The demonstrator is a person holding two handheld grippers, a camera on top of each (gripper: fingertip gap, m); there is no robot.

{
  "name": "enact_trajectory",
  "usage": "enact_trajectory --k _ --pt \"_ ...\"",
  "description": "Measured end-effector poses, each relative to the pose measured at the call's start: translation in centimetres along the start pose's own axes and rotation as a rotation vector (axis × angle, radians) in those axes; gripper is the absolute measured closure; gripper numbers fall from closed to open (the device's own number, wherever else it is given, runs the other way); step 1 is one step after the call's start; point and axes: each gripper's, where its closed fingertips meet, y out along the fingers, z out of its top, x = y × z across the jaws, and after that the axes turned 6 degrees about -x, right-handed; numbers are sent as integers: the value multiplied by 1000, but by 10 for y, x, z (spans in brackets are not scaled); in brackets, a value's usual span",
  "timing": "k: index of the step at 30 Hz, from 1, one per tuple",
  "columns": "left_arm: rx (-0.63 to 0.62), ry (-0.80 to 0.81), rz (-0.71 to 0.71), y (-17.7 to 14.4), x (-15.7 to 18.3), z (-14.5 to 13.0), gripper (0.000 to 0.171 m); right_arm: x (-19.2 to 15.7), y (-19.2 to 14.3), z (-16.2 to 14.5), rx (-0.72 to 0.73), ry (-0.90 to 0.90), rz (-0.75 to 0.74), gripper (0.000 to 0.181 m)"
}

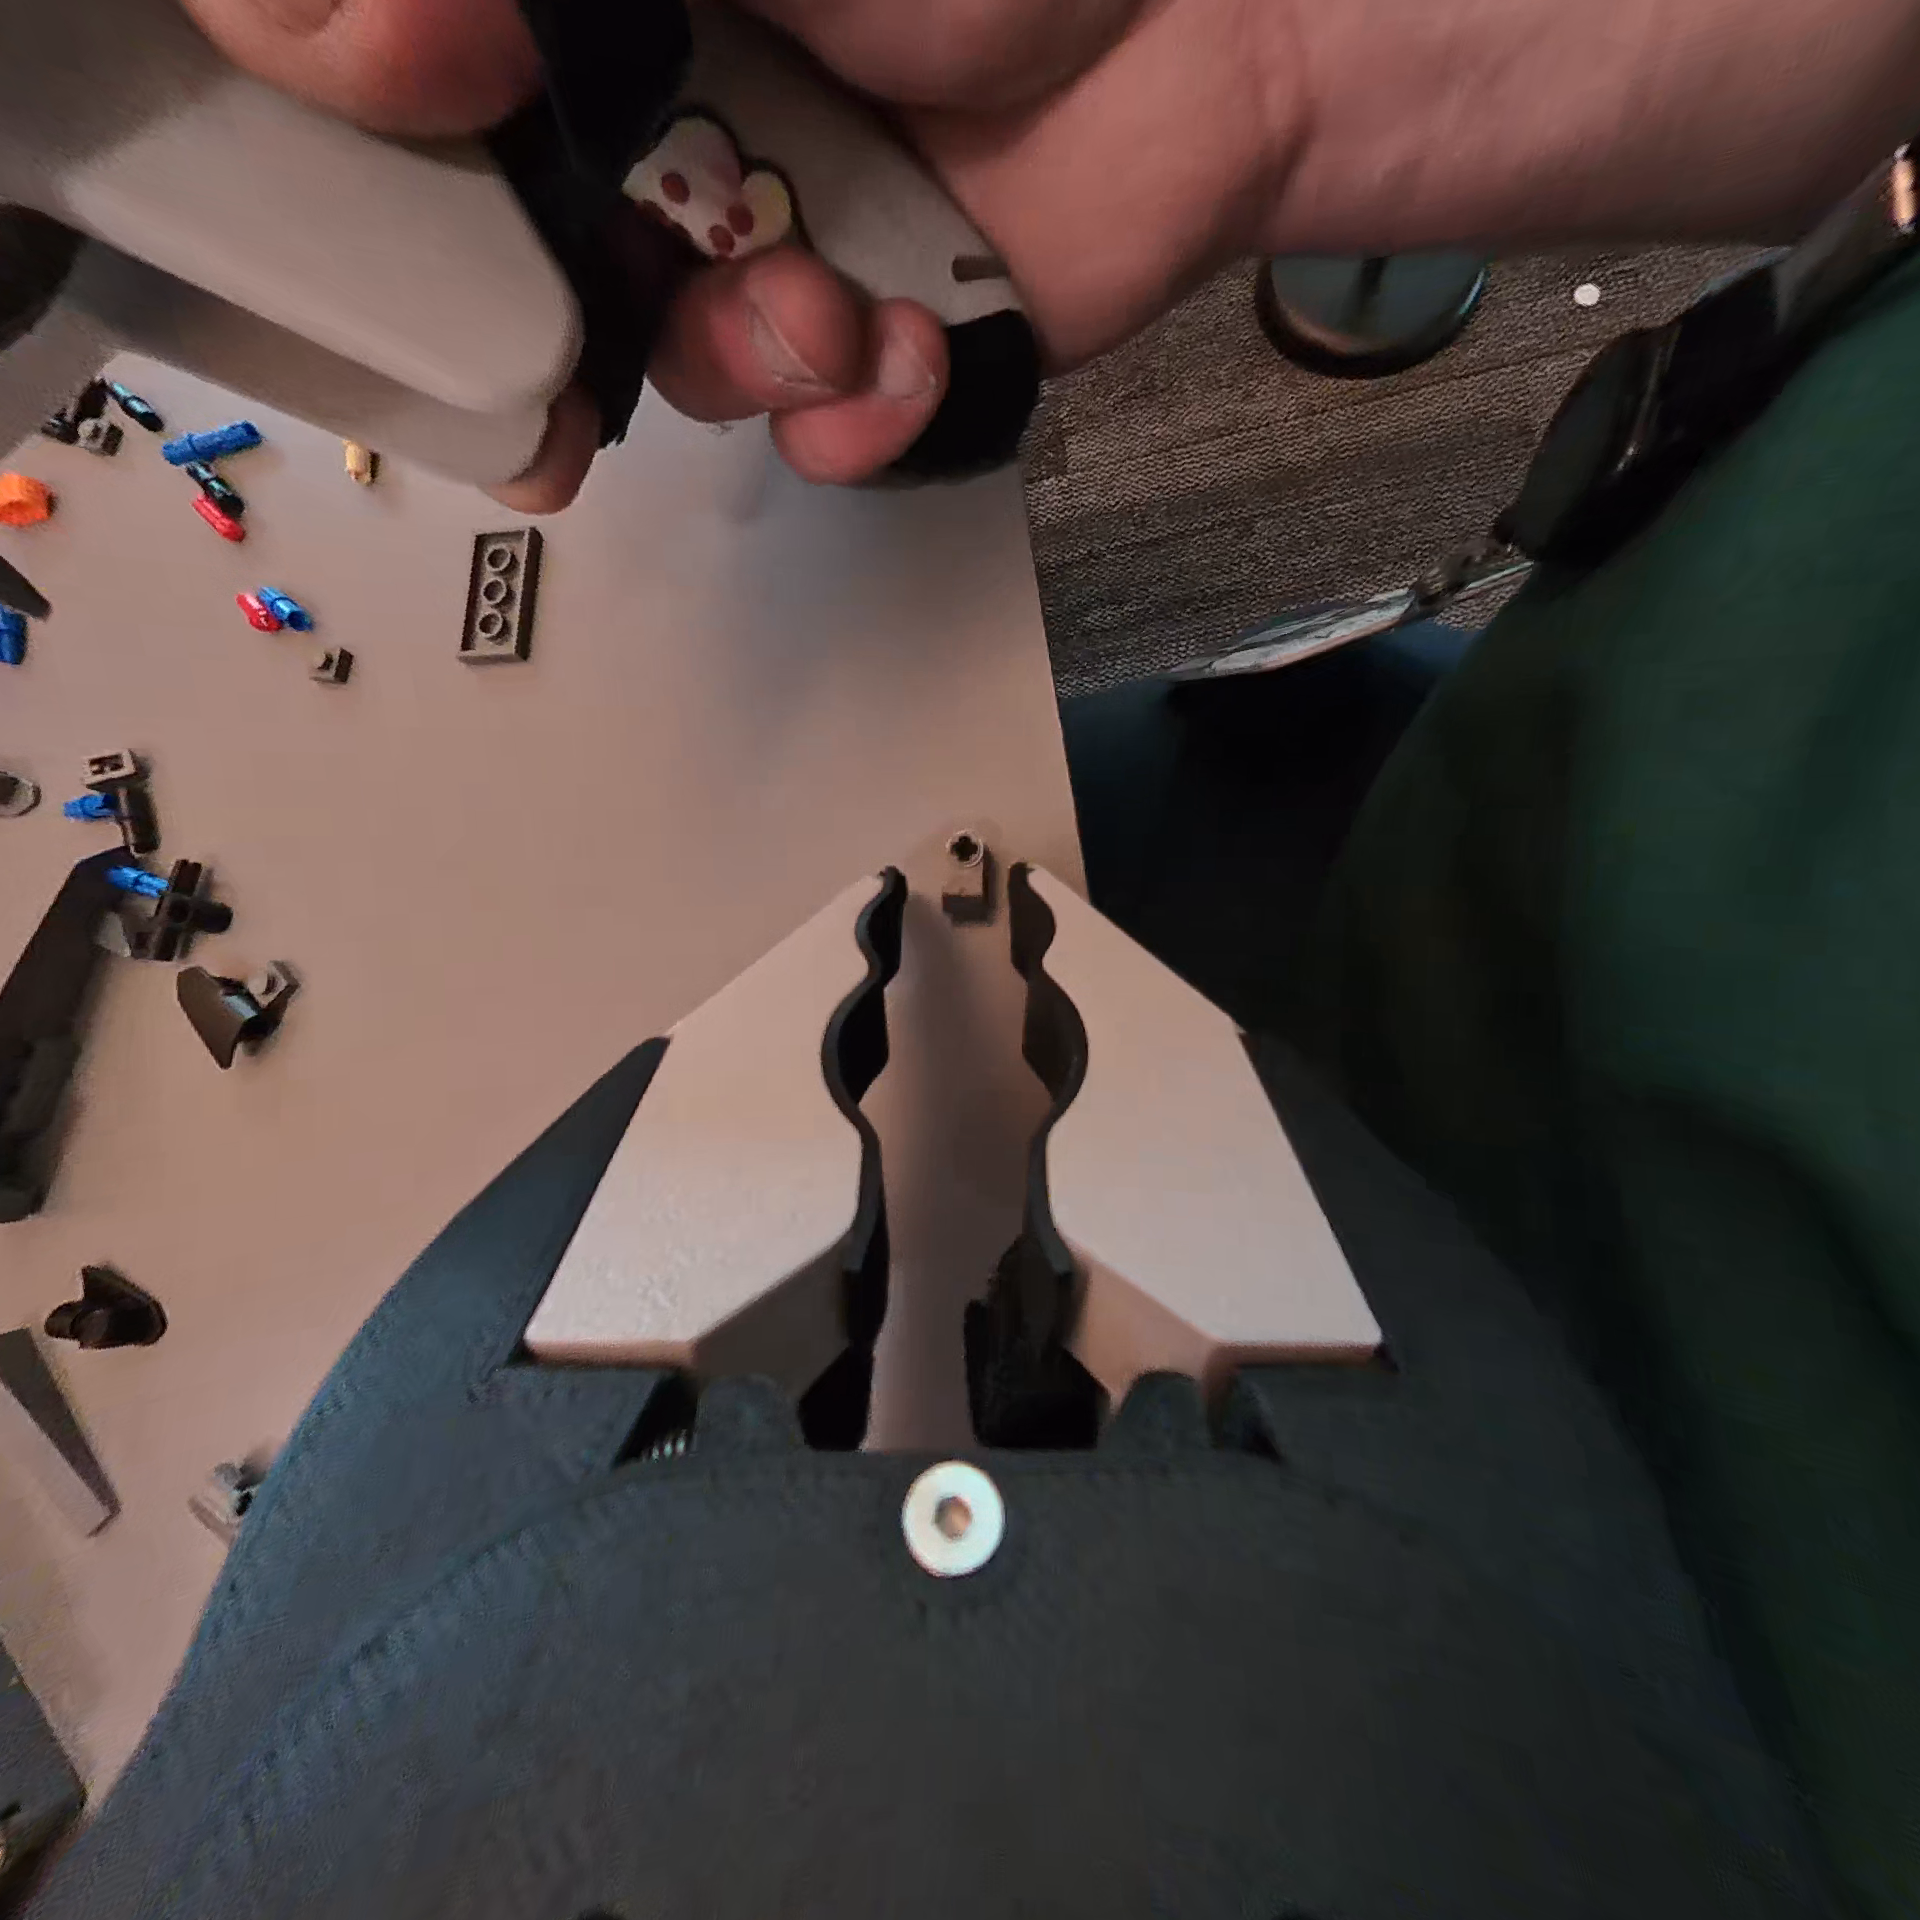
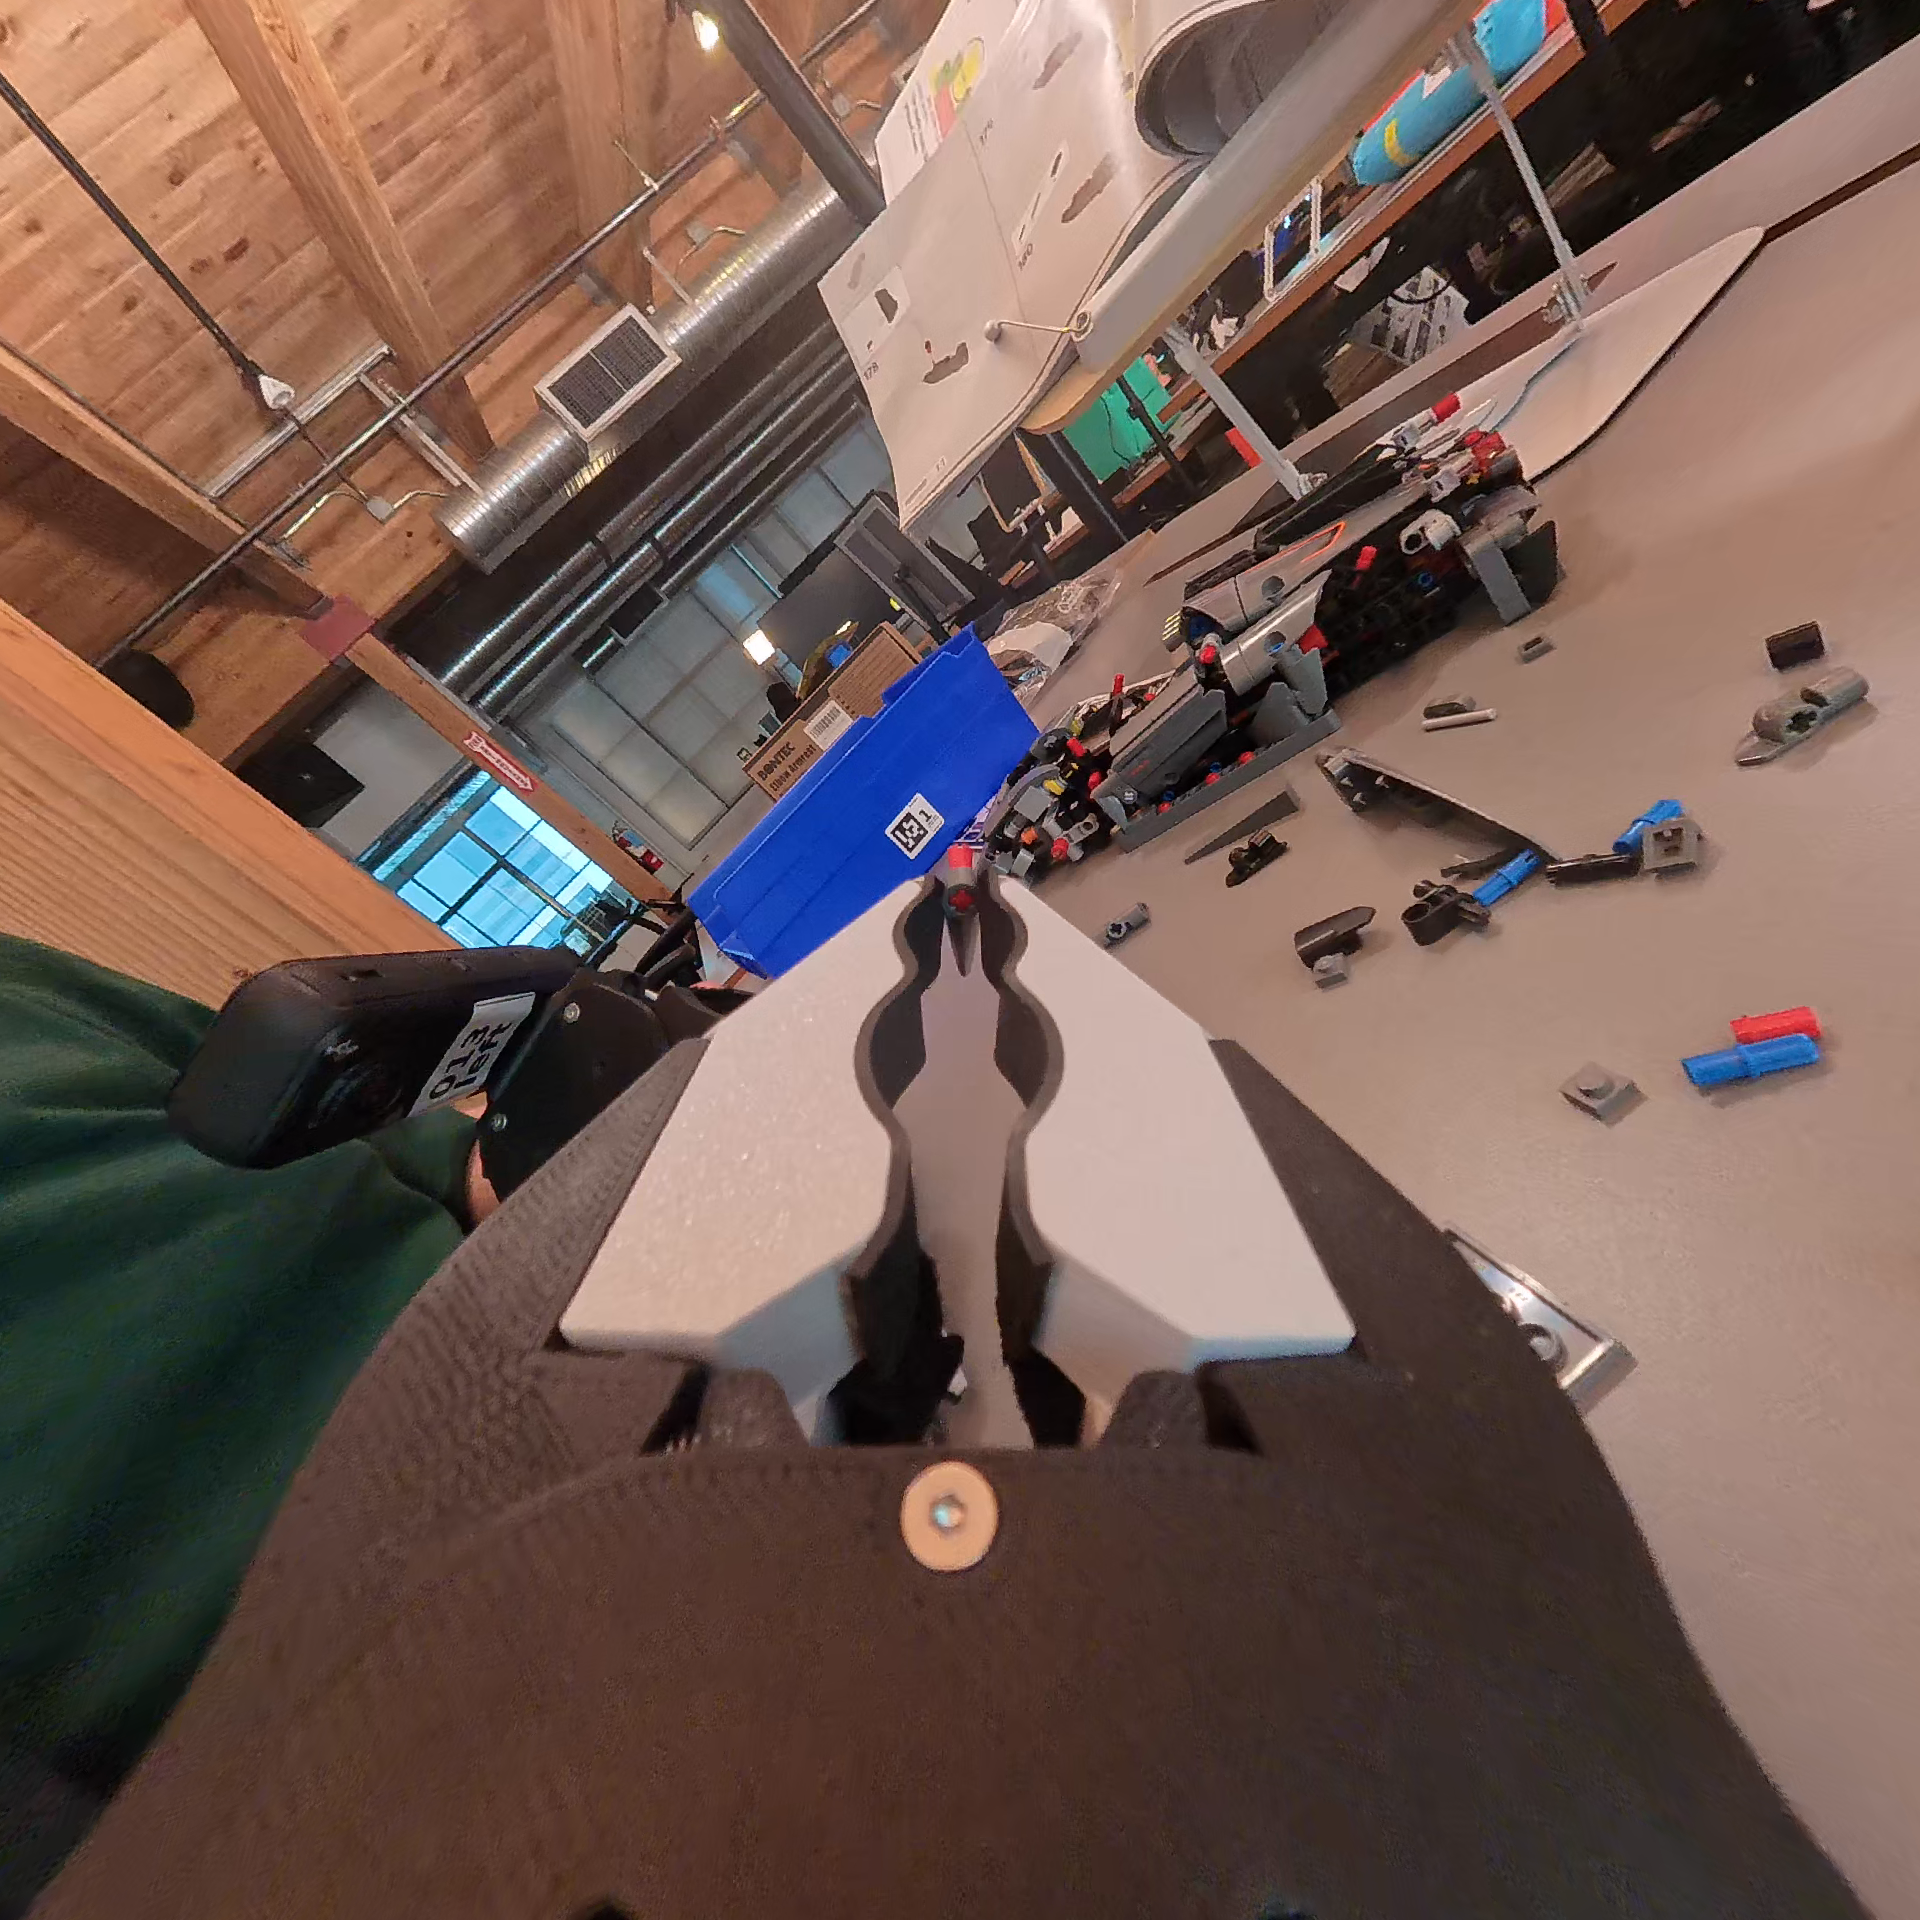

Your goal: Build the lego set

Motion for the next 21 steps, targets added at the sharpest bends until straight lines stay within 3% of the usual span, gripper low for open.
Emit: enact_trajectory --k 5,11,16,21 --pt "-10 -14 -6 7 -2 4 165 0 1 -1 -8 -1 3 177" --pt "20 -107 7 3 -13 3 166 -2 0 -1 -6 -6 9 177" --pt "300 -371 -26 -36 -48 21 166 -7 2 -4 -24 -39 32 177" --pt "634 -596 -158 -80 -80 32 166 -14 5 -4 -38 -73 73 177"
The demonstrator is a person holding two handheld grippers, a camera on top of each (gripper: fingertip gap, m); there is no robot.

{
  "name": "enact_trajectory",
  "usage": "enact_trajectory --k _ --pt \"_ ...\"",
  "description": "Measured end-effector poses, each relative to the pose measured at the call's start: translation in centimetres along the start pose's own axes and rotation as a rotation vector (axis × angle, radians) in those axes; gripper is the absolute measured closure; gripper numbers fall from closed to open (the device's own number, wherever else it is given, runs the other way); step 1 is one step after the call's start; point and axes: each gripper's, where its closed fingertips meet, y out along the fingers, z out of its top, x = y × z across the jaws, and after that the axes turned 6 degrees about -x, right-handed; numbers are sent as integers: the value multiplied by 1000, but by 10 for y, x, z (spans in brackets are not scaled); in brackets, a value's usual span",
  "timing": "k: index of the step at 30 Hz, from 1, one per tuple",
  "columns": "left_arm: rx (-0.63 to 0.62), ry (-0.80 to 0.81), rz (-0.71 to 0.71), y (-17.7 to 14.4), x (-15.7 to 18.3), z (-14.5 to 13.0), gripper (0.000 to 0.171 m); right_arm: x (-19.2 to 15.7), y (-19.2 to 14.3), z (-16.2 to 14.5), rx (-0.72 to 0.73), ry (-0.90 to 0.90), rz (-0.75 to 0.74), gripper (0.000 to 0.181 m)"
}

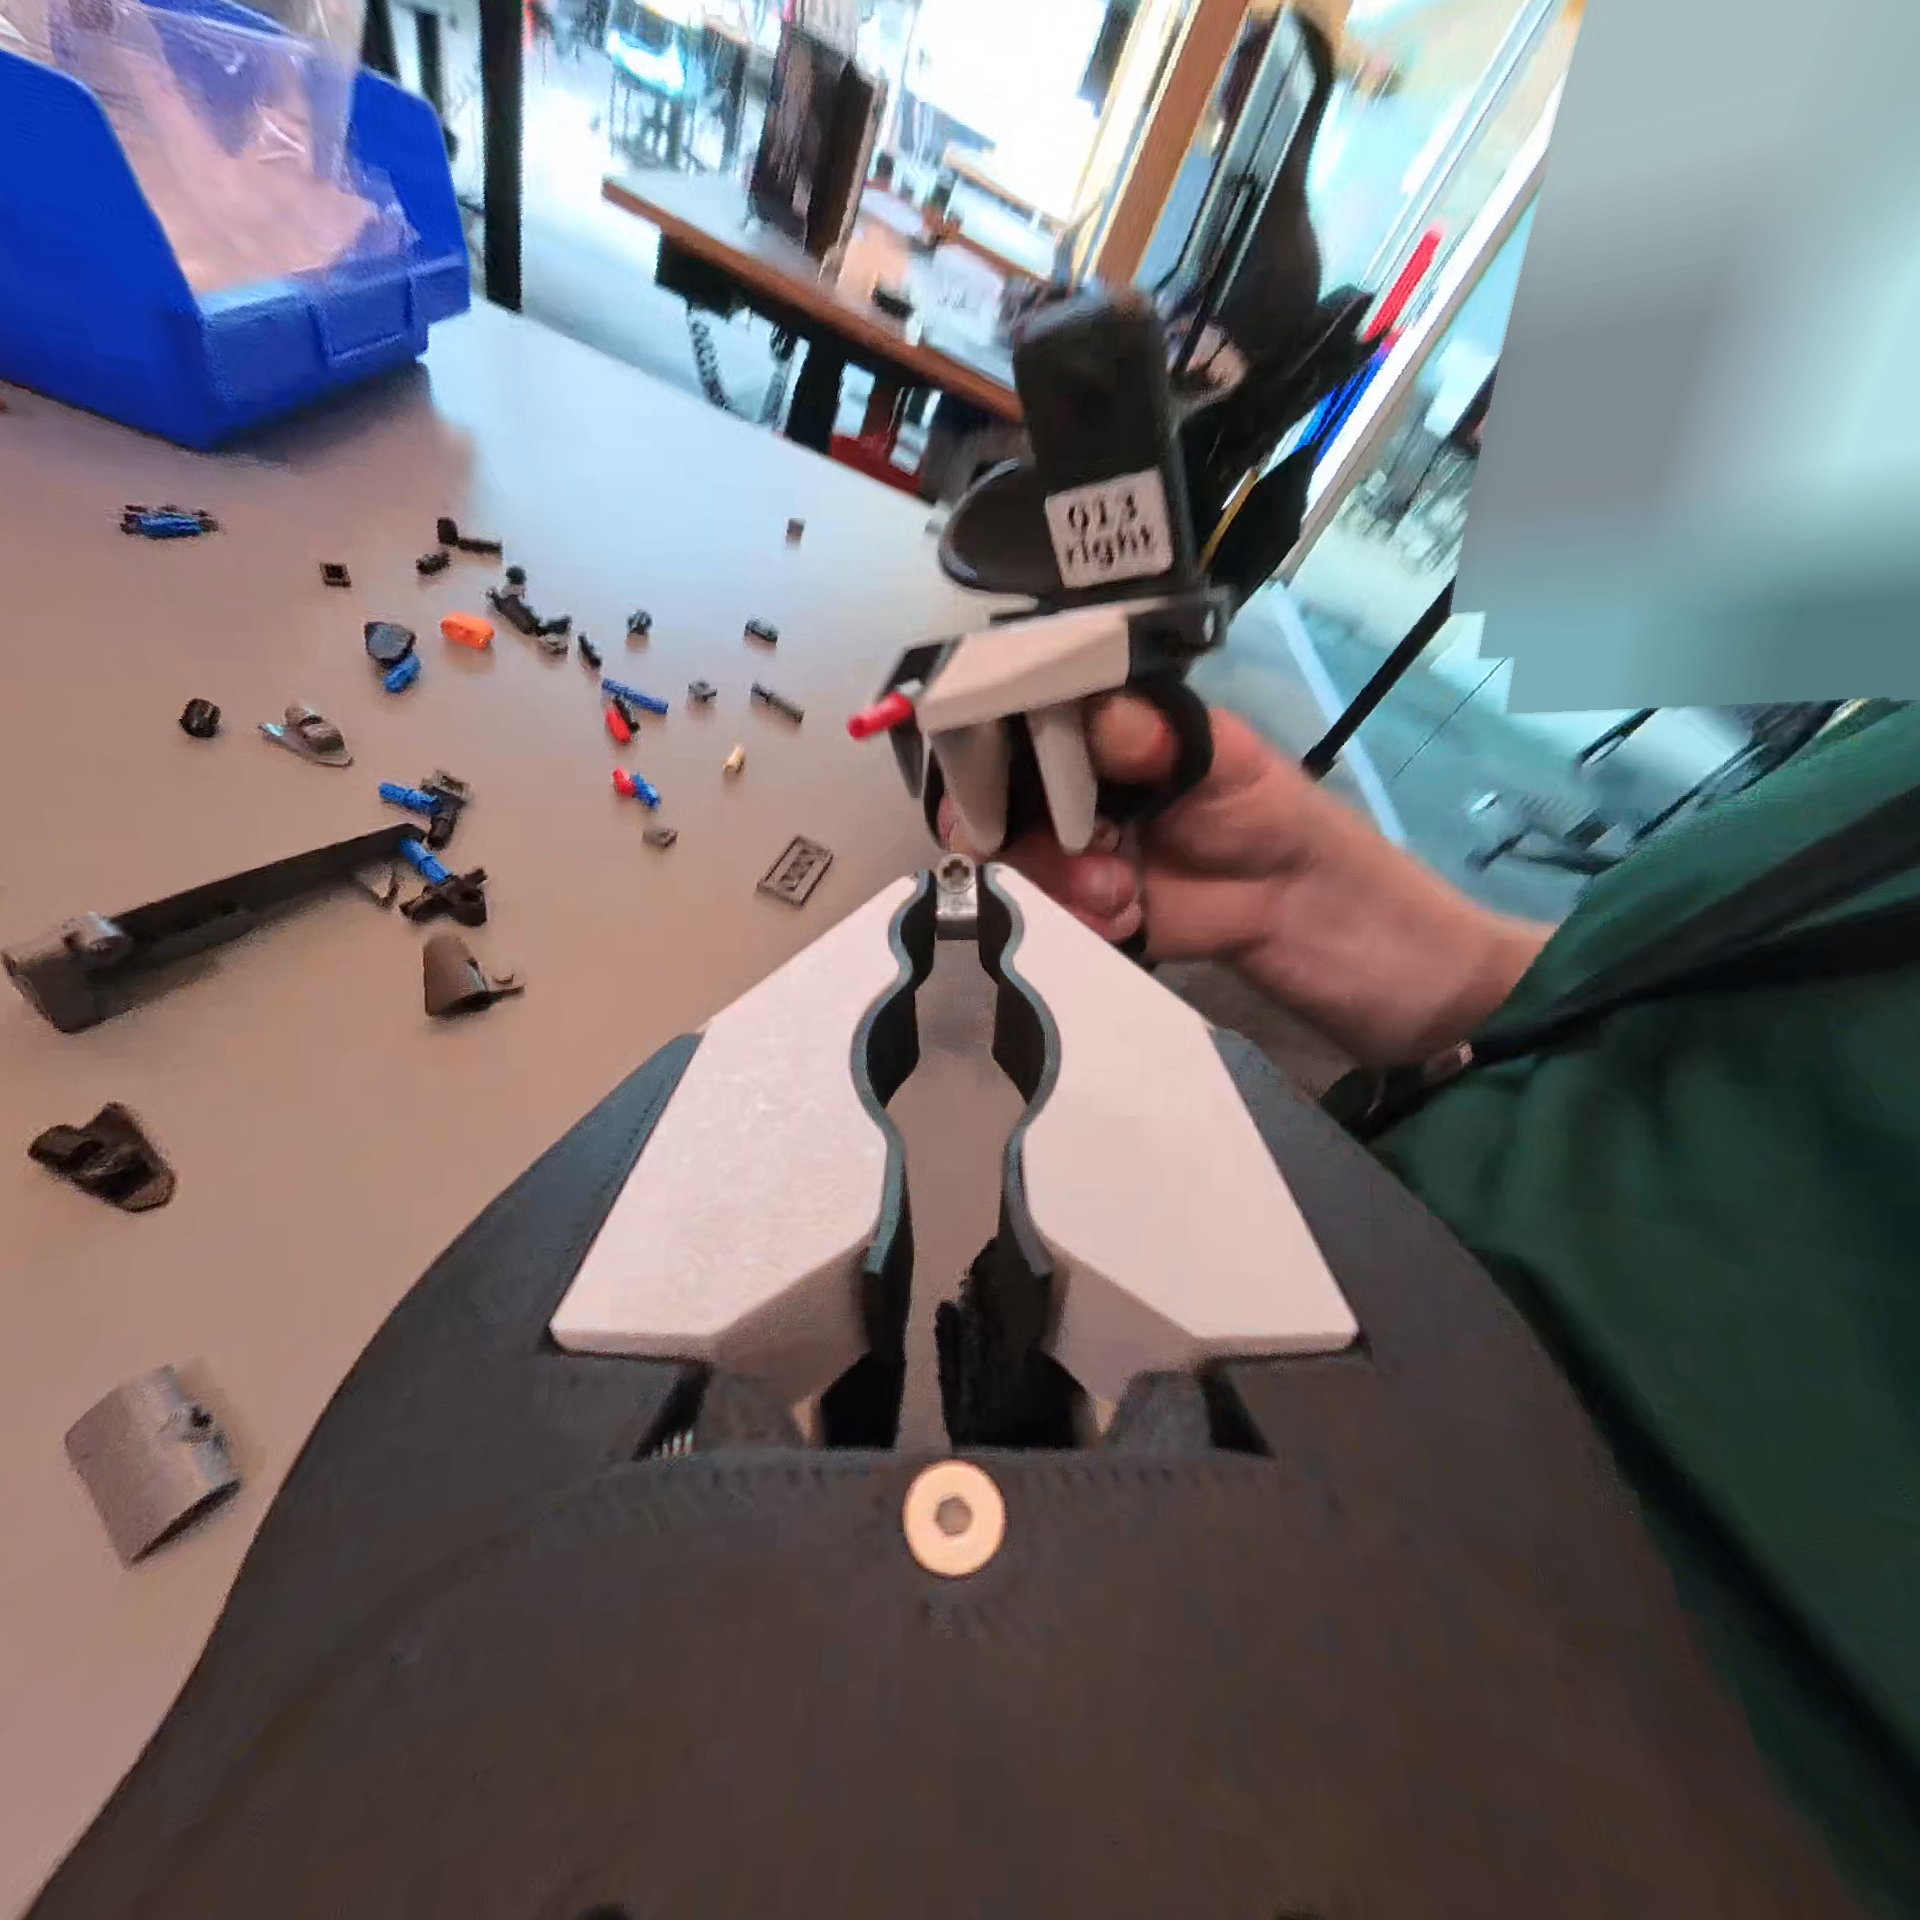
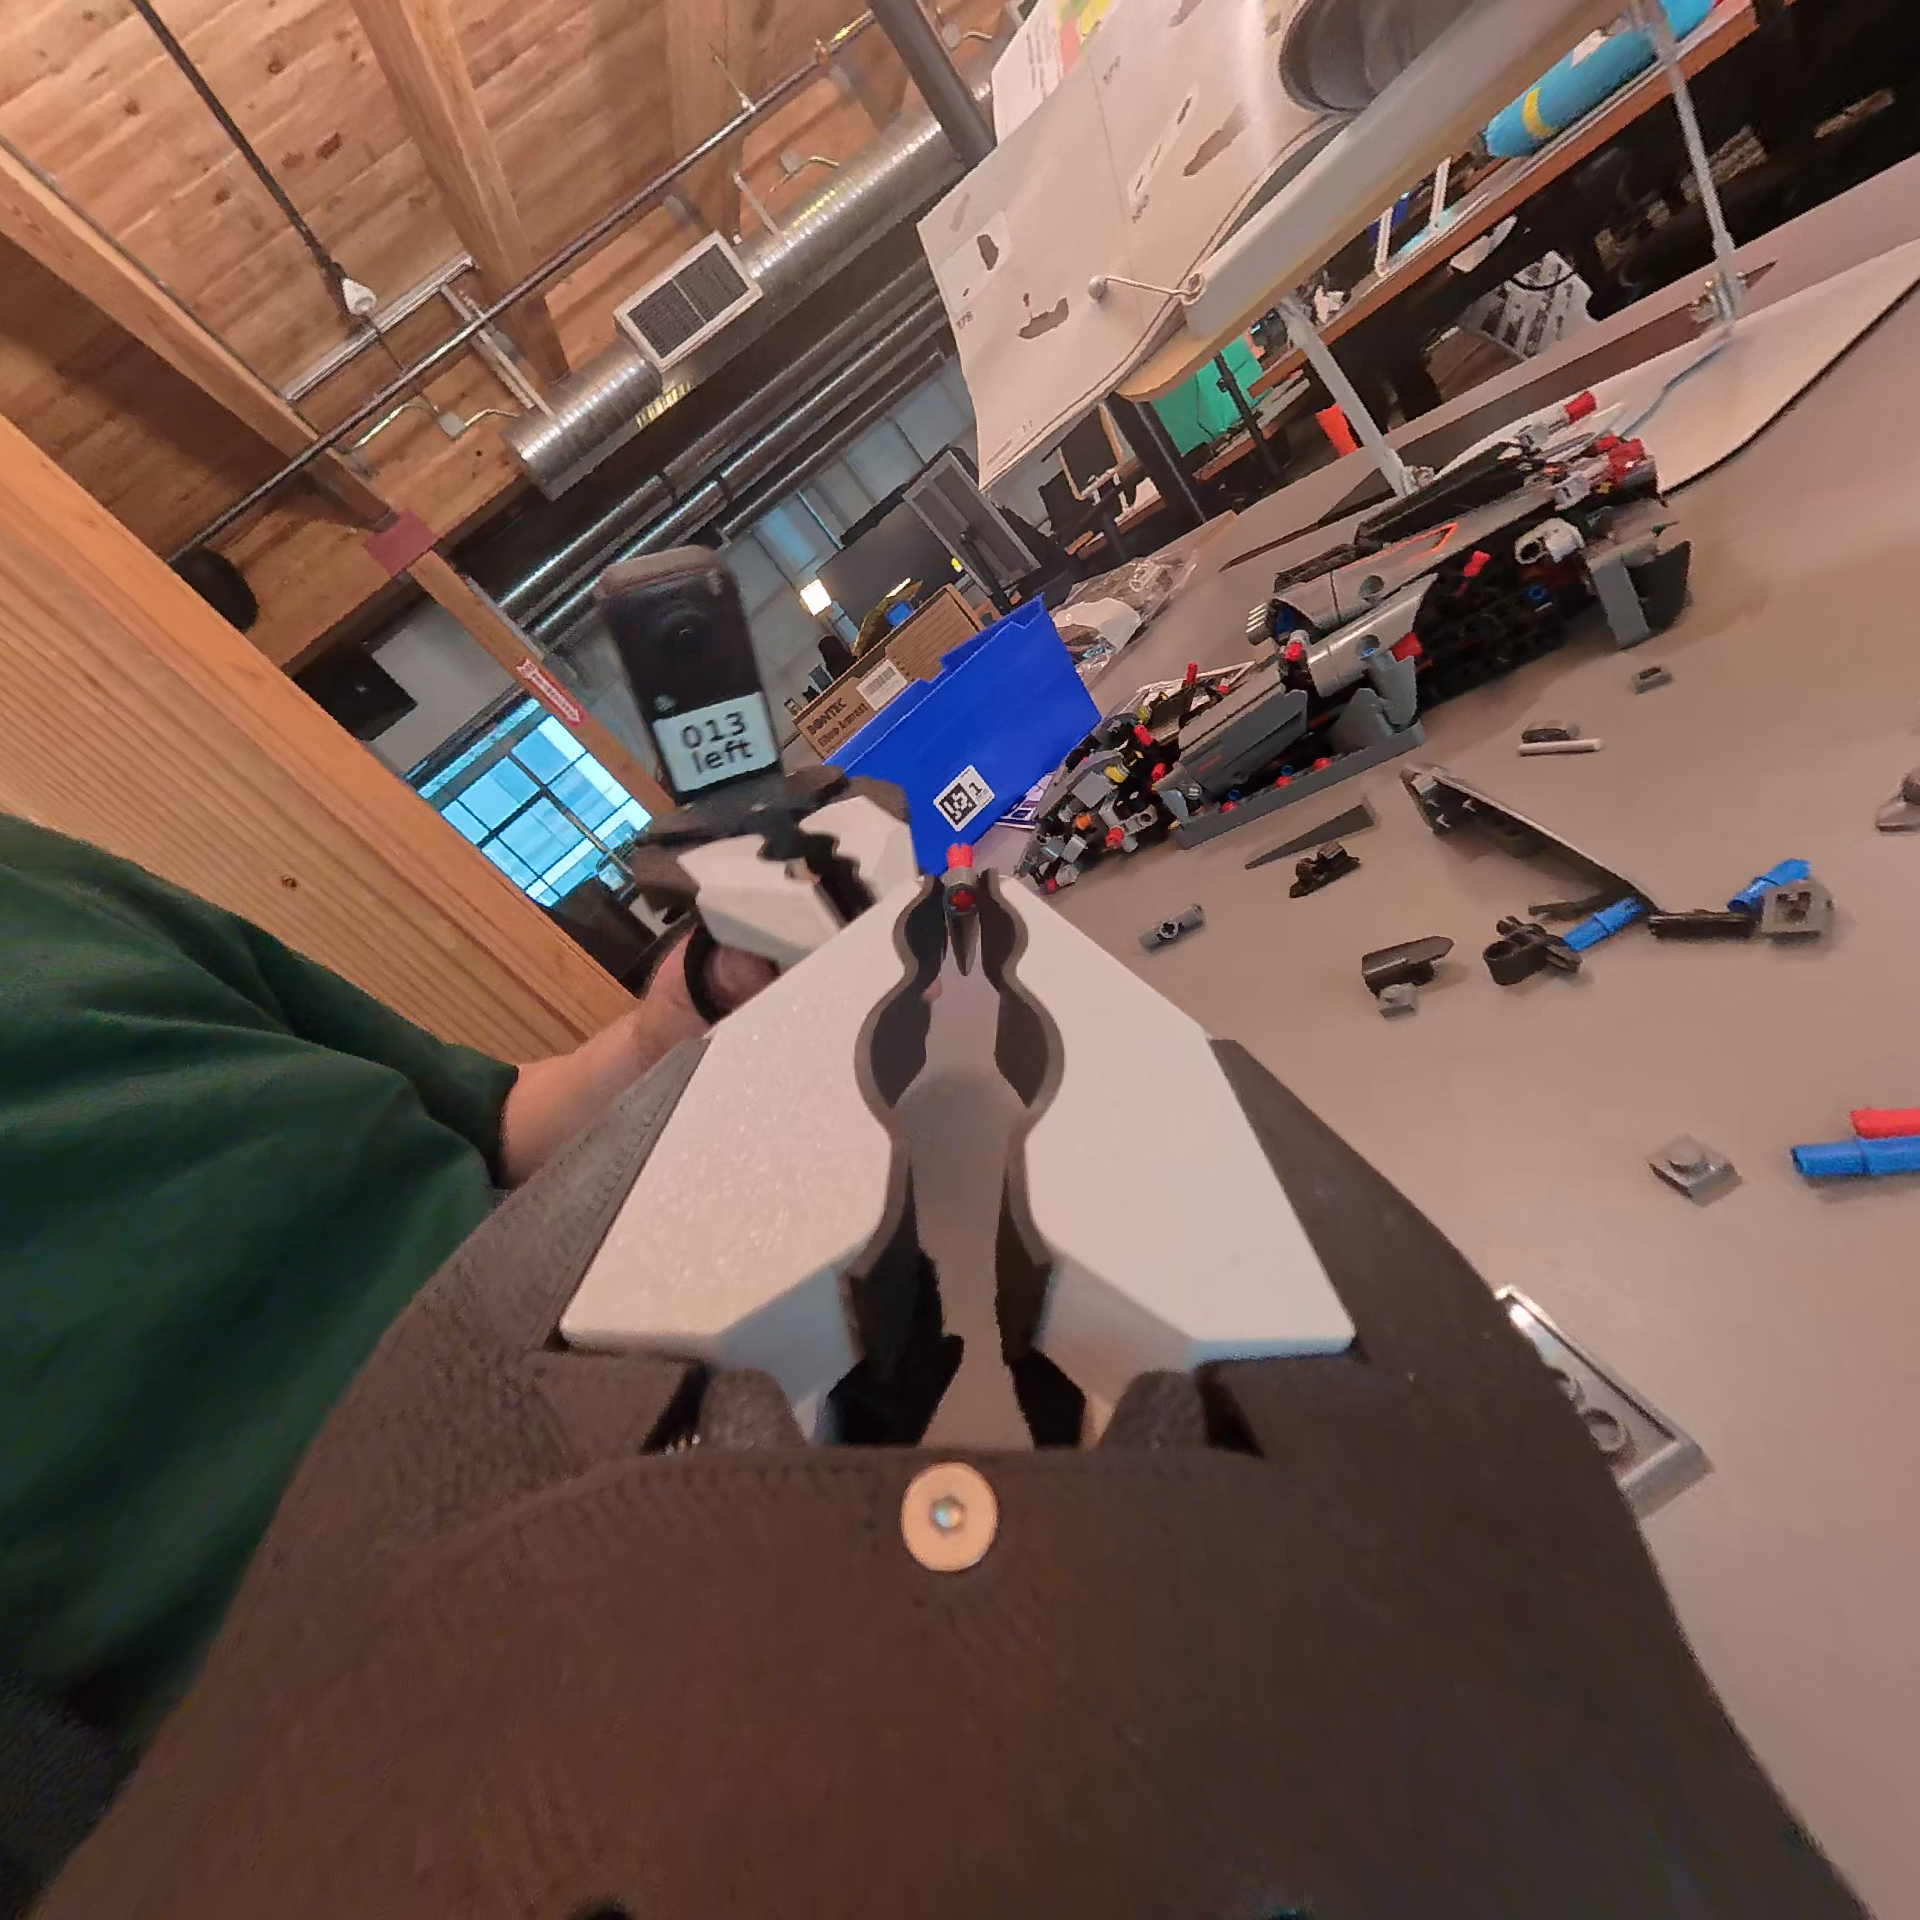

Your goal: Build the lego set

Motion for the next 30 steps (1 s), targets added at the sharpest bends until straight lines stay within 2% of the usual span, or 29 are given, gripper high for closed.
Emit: enact_trajectory --k 9,21,24,30 --pt "277 -245 -221 -20 -8 36 167 -15 14 2 4 -43 59 177" --pt "376 -342 -323 -20 -11 52 167 -25 21 13 47 -50 99 177" --pt "338 -333 -295 -15 -13 48 167 -25 19 12 42 -56 87 177" --pt "40 -32 45 -5 -28 19 166 -9 7 -3 -20 -93 -48 177"
